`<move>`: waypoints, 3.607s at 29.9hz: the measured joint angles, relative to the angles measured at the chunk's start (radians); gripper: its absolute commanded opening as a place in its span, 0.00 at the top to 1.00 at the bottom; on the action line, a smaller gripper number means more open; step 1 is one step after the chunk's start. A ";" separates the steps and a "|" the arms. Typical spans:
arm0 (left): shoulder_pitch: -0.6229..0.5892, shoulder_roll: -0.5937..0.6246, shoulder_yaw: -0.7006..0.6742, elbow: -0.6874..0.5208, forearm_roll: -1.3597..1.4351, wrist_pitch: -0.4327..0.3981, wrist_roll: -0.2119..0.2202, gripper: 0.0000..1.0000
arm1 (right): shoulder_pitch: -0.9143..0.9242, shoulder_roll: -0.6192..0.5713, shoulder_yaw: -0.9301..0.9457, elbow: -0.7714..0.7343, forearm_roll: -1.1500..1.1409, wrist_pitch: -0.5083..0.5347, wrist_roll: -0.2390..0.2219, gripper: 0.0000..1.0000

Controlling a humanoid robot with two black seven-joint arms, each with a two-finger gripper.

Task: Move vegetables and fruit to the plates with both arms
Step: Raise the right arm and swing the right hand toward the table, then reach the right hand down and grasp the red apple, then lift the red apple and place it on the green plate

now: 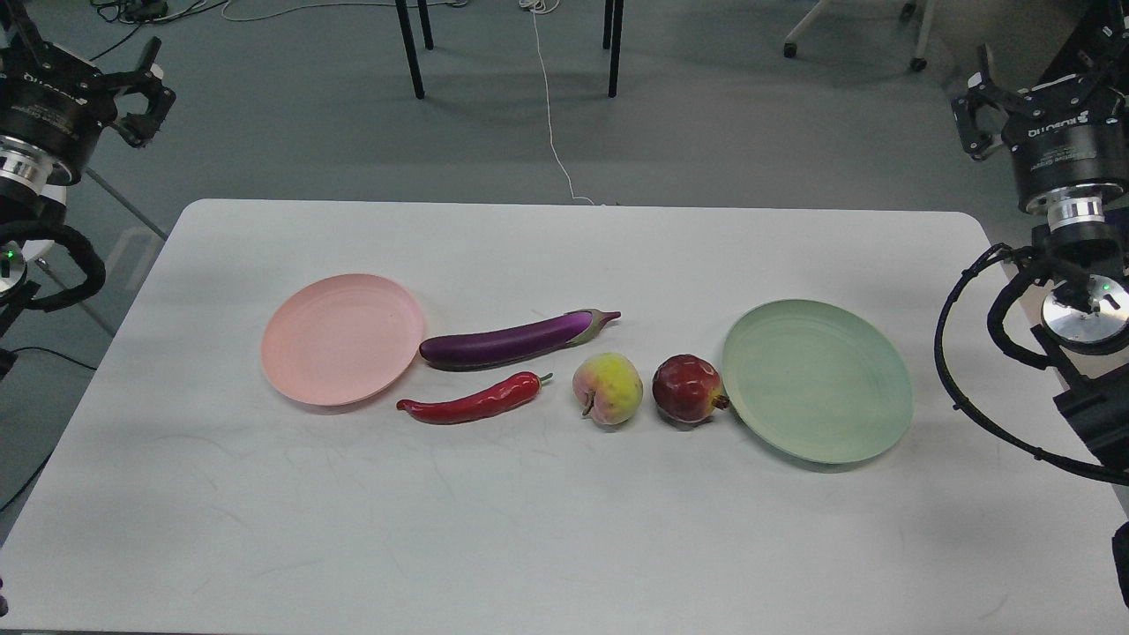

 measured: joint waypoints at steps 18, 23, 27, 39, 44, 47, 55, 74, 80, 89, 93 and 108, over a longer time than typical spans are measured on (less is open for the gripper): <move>0.003 0.007 -0.007 -0.011 0.021 0.000 -0.004 0.02 | 0.258 -0.140 -0.316 0.071 -0.044 0.000 -0.019 0.01; -0.001 0.006 -0.001 -0.016 0.024 0.000 0.002 0.02 | 0.436 -0.174 -0.548 0.072 -0.052 -0.001 -0.015 0.01; -0.001 0.008 0.001 -0.023 0.024 0.000 0.006 0.02 | 0.603 -0.165 -0.786 0.072 -0.117 -0.003 -0.014 0.01; 0.004 0.010 0.014 -0.055 0.025 0.000 0.010 0.02 | 0.942 0.032 -1.423 0.147 -0.461 -0.043 -0.015 0.01; 0.003 0.022 0.022 -0.055 0.025 0.000 0.009 0.02 | 1.000 0.124 -1.588 0.191 -0.645 -0.068 -0.015 0.01; 0.002 0.026 0.023 -0.059 0.025 0.000 0.010 0.02 | 1.005 0.162 -1.643 0.220 -0.763 -0.077 -0.015 0.01; -0.006 0.029 0.027 -0.071 0.059 0.000 0.012 0.02 | 0.976 0.260 -1.805 0.248 -0.997 -0.159 -0.015 0.01; -0.007 0.032 0.028 -0.071 0.078 0.000 0.006 0.02 | 0.900 0.280 -1.919 0.225 -1.065 -0.197 -0.015 0.03; -0.007 0.031 0.028 -0.071 0.078 0.000 0.006 0.02 | 0.870 0.282 -1.920 0.199 -1.065 -0.200 -0.015 0.04; -0.006 0.028 0.028 -0.071 0.080 0.000 0.006 0.02 | 0.843 0.289 -1.915 0.195 -1.065 -0.204 -0.015 0.23; -0.006 0.026 0.028 -0.071 0.080 0.000 0.006 0.02 | 0.840 0.288 -1.915 0.204 -1.069 -0.205 -0.015 0.40; -0.007 0.033 0.028 -0.069 0.080 0.000 0.003 0.02 | 1.015 0.079 -1.873 0.351 -1.070 -0.195 -0.010 0.56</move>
